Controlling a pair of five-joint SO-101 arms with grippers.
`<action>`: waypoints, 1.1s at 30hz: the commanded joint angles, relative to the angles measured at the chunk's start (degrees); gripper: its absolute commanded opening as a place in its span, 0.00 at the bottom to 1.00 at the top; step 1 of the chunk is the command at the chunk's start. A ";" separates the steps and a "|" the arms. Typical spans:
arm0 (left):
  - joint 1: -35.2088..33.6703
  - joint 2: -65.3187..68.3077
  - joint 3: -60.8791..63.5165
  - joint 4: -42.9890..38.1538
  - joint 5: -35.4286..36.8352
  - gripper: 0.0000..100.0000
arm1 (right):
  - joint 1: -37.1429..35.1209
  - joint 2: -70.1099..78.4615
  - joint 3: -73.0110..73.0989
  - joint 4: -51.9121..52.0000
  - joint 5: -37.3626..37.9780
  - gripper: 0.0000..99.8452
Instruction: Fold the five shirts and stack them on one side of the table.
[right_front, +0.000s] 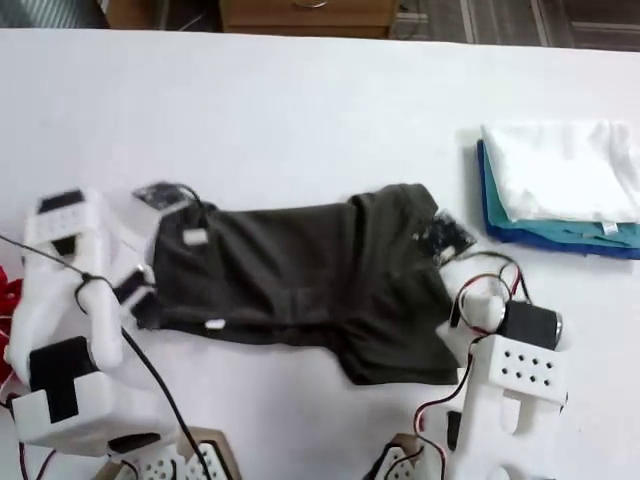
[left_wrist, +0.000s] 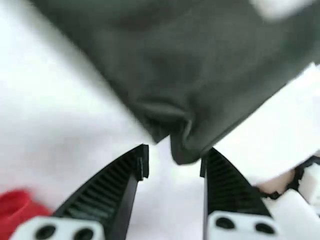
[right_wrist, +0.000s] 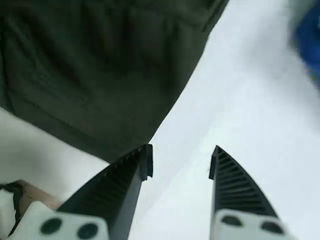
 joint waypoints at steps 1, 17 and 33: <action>-3.25 0.00 -12.26 5.19 -0.53 0.18 | -1.27 -0.84 -5.27 -5.93 -10.90 0.18; 13.45 7.30 -25.89 -7.03 23.21 0.03 | -16.75 33.63 -14.77 -39.34 -32.26 0.02; 15.74 32.70 -41.63 -9.32 32.35 0.03 | -17.45 68.88 -45.45 -32.04 -33.49 0.02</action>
